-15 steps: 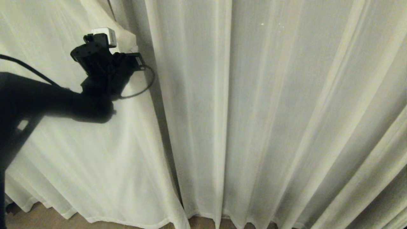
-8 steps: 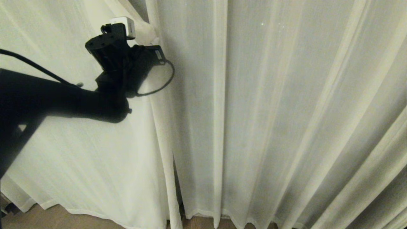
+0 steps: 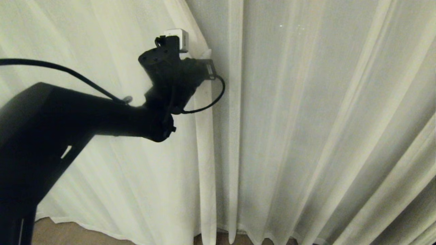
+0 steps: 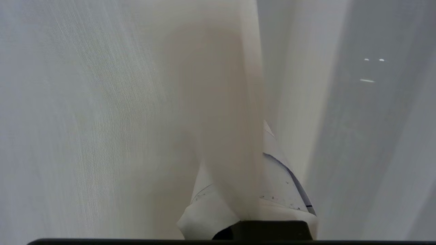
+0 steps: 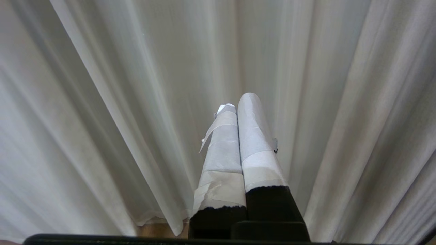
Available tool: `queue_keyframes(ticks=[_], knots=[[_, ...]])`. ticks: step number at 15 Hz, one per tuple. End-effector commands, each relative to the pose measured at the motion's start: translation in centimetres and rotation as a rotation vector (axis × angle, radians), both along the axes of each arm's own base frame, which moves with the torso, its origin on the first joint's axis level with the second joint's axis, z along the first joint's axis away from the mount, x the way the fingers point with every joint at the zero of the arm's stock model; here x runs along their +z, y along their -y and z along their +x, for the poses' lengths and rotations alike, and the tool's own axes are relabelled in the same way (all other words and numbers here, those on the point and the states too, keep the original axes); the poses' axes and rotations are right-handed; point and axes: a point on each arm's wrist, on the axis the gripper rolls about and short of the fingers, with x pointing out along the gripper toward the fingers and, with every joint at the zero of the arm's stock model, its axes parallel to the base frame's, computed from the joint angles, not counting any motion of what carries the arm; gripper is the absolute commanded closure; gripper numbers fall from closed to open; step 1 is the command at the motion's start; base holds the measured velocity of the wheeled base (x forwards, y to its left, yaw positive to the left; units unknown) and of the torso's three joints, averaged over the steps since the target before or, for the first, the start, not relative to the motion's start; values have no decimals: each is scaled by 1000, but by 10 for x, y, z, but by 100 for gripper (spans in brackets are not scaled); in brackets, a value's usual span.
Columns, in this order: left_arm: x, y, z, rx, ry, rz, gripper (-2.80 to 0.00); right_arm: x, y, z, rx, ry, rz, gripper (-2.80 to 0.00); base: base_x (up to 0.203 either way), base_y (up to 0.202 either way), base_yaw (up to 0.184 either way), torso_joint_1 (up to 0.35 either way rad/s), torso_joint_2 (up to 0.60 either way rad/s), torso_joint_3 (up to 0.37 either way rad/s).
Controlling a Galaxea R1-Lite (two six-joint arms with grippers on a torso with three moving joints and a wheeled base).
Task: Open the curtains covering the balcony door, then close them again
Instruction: Close the inner curtains on both sides
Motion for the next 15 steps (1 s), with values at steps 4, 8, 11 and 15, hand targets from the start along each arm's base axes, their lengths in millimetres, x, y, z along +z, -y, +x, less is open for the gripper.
queue_keyframes(ticks=[4,8,11,15], knots=[[-15,7,9,-4,-15,7,0,0,0,0,1,0,0,0,0,0,0,0,0,0],[-13,0,12,16,-5,0,0,0,0,0,1,0,0,0,0,0,0,0,0,0],[-5,-28,20,81,23,-14,0,0,0,0,1,0,0,0,0,0,0,0,0,0],[9,-84,31,206,50,-24,0,0,0,0,1,0,0,0,0,0,0,0,0,0]])
